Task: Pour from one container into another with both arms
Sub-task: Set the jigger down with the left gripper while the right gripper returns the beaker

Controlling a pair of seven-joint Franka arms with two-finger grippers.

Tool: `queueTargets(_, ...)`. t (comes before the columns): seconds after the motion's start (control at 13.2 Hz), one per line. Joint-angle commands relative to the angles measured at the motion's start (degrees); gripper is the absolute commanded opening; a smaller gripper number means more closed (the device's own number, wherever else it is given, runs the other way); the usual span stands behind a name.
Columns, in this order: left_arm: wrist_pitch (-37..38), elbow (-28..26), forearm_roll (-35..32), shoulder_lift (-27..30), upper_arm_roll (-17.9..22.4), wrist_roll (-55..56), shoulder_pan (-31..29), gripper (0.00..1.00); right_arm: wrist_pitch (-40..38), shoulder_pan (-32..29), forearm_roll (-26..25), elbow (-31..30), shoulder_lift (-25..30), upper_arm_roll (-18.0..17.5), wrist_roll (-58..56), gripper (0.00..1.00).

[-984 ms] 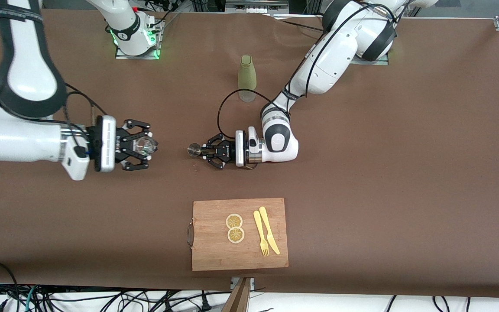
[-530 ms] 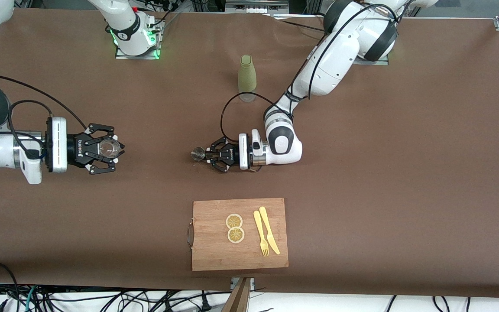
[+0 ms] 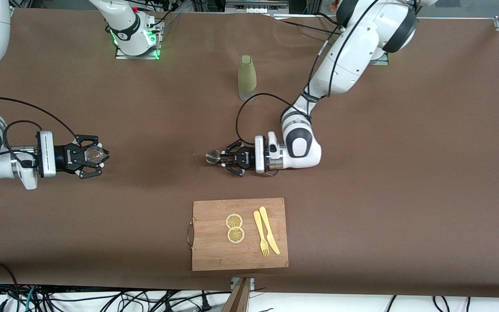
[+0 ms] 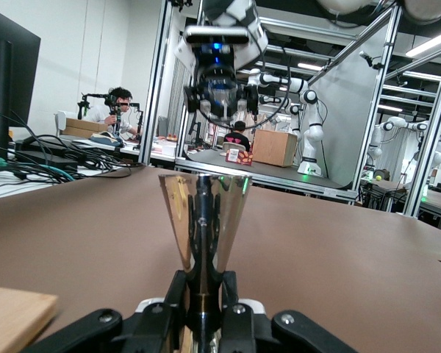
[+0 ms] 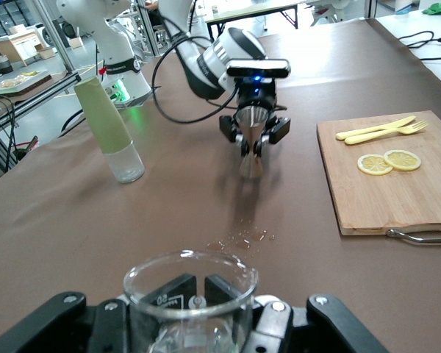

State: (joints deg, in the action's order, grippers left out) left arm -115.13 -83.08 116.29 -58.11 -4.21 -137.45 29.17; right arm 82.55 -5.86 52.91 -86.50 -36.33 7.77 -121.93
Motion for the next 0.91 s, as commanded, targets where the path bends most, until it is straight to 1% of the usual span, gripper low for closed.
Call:
queueTargets(0.0, 7.96, -12.00, -5.43, 7.47, 1.12, -4.05, -6.39, 0.00, -1.08, -1.08, 0.61, 1.33, -3.38, -0.12, -5.41, 0.04)
queueTargets(0.15, 13.85, -14.12, -14.38, 9.50, 3.32, -3.79, -11.65, 0.00, -0.81, -1.78, 0.44, 1.33, -4.88, -0.03, -7.61, 0.04)
queueTargets(0.45, 27.12, -15.09, -29.68, 10.21, 7.81, -4.40, -21.93, 0.00, -0.46, -2.92, 0.61, 1.60, -8.66, -0.12, -12.01, 0.04)
queueTargets(0.53, 30.02, -16.23, -32.85, 10.12, 8.34, -5.36, -25.10, 0.00, -0.46, -3.45, 0.79, 1.68, -9.54, -0.12, -12.97, 0.04)
queueTargets(0.68, 33.20, -17.81, -36.64, 10.03, 10.35, -9.13, -30.38, 0.00, -0.46, -4.59, 0.97, 1.69, -11.65, -0.12, -16.31, 0.04)
queueTargets(0.83, 35.23, -17.73, -41.39, 9.95, 13.07, -13.17, -34.34, 0.00, -1.07, -6.69, 2.19, 1.77, -15.07, -0.91, -19.74, 0.04)
